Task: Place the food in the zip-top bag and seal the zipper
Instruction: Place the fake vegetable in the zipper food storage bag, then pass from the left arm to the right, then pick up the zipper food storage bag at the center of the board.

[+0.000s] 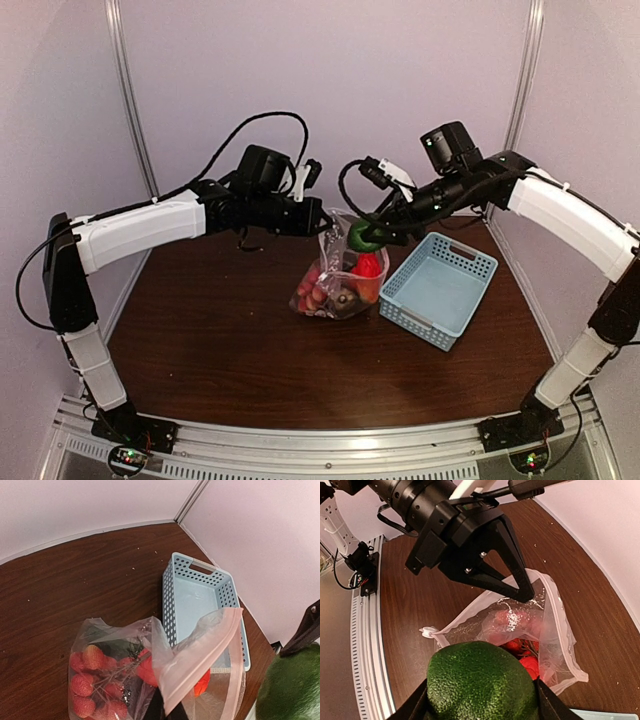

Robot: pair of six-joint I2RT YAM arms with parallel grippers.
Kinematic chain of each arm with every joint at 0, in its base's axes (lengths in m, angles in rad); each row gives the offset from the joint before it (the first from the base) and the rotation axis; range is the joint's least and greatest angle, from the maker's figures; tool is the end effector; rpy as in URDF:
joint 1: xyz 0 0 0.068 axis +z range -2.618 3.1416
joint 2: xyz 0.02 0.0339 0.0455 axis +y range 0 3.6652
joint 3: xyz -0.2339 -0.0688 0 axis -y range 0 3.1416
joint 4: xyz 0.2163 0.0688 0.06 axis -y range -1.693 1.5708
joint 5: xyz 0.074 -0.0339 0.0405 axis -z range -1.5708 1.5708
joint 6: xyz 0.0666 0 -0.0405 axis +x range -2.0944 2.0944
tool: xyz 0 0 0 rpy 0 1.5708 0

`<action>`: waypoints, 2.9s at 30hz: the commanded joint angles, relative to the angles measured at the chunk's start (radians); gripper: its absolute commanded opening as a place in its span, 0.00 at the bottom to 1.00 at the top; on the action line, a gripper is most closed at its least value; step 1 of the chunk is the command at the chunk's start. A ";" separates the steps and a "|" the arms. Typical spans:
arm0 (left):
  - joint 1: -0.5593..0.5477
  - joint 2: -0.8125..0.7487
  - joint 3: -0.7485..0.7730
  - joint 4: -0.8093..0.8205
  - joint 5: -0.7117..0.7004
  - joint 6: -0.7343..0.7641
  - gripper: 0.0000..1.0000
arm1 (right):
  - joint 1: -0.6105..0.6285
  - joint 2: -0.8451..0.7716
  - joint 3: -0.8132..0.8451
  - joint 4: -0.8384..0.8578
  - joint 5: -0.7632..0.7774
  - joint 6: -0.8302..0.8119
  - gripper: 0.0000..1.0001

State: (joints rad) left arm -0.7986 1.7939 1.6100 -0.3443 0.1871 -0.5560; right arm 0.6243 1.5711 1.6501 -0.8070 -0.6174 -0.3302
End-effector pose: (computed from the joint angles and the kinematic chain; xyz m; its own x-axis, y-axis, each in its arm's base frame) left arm 0.2812 -0.3065 0.2908 -0.7293 0.0056 -0.6841 0.5075 0.6751 -0.5355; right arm 0.2426 0.2223 0.3389 -0.2425 -0.5005 -0.8311 -0.9576 0.2608 0.1223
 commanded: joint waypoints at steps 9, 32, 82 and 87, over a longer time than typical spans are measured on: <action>0.002 -0.046 -0.010 0.042 0.019 -0.007 0.00 | 0.065 0.146 0.023 0.102 0.245 0.034 0.53; 0.017 -0.060 -0.029 0.056 0.023 -0.007 0.00 | 0.050 0.107 0.177 -0.040 0.248 0.064 0.99; -0.242 -0.681 -0.858 0.569 -0.276 0.295 0.58 | -0.038 0.119 0.110 -0.103 -0.064 0.235 0.00; -0.246 -0.633 -0.879 0.632 -0.313 0.386 0.44 | -0.041 0.116 0.101 -0.102 -0.072 0.239 0.00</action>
State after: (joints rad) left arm -1.0424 1.1366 0.7425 0.1688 -0.0780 -0.2554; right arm 0.5880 1.7248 1.7634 -0.9237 -0.6552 -0.1009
